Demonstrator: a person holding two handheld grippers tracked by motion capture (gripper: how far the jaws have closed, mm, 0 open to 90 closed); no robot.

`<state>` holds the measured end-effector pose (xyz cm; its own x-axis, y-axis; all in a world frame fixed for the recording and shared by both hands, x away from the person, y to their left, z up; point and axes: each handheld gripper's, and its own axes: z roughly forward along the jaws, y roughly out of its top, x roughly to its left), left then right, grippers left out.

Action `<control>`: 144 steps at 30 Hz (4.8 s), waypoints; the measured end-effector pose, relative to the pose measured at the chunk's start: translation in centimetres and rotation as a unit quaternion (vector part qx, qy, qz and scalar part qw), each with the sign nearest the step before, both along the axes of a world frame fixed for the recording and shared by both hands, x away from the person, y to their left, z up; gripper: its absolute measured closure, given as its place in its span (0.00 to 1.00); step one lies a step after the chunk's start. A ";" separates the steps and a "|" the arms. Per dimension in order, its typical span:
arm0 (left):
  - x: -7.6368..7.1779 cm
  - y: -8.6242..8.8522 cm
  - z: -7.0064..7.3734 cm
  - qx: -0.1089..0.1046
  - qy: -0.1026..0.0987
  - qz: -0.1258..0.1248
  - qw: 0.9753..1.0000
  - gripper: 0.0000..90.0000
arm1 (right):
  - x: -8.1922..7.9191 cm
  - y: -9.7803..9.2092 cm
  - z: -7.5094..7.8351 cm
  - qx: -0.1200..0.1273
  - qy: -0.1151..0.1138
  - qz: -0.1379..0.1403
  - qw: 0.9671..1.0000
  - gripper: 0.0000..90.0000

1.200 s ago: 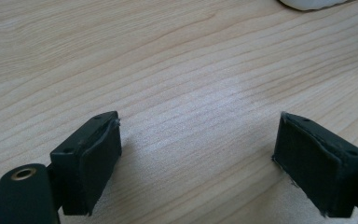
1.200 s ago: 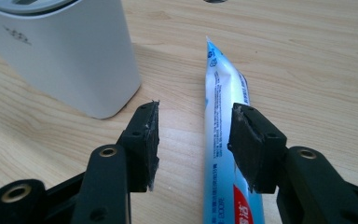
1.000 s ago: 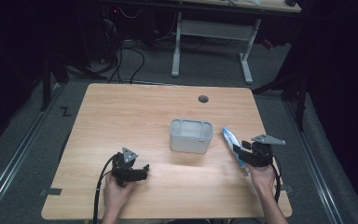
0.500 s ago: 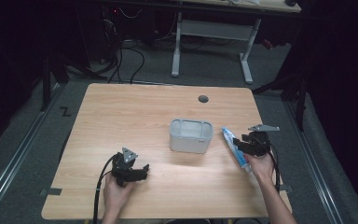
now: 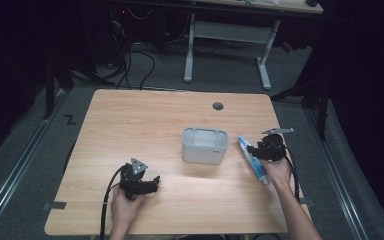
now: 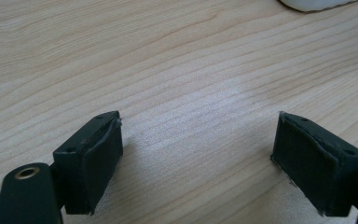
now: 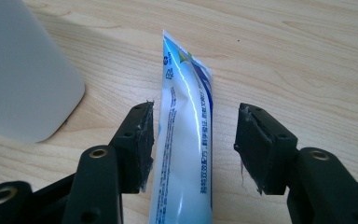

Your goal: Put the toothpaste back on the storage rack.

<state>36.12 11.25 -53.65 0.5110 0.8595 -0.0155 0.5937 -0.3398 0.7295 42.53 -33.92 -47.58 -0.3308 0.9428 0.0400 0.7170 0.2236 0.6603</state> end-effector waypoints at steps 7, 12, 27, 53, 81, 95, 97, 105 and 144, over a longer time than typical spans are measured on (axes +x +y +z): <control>0.0 0.0 0.0 0.000 0.000 0.001 1.000 0.18 | 0.8 0.5 -0.3 -0.007 0.010 0.001 1.000 0.51; 0.0 0.0 0.0 0.000 0.000 0.000 1.000 0.18 | 1.4 0.3 -1.1 -0.007 0.025 -0.005 1.000 0.51; 0.0 0.0 0.0 0.000 0.000 0.001 1.000 0.18 | 3.2 1.5 -2.3 -0.029 0.075 0.010 0.997 0.54; -0.1 0.0 0.0 0.000 0.000 0.001 1.000 0.18 | 3.6 2.4 -1.3 -0.048 0.108 0.041 0.992 0.78; -0.1 0.0 0.0 -0.001 0.000 -0.001 1.000 0.18 | -0.3 0.2 3.1 0.007 0.044 0.062 0.997 0.79; -0.1 0.0 0.0 -0.001 0.000 -0.001 1.000 0.18 | -2.2 1.2 4.8 0.034 0.004 0.098 0.995 0.80; -0.1 0.0 0.0 -0.001 0.000 -0.001 1.000 0.18 | -2.3 1.2 4.8 0.037 0.001 0.099 0.994 0.80; -0.1 0.0 0.0 -0.001 0.000 -0.001 1.000 0.18 | -3.1 1.4 5.8 0.065 -0.022 0.106 0.992 0.80; -0.1 0.0 0.0 0.000 0.000 -0.005 1.000 0.18 | -1.9 7.4 11.4 0.104 -0.124 0.179 0.970 0.80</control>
<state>36.02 11.28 -53.64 0.5191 0.8546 -0.0159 0.5901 -0.3449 0.7300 40.60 -26.51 -36.14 -0.6598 0.7456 0.0936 0.4304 0.2729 0.8604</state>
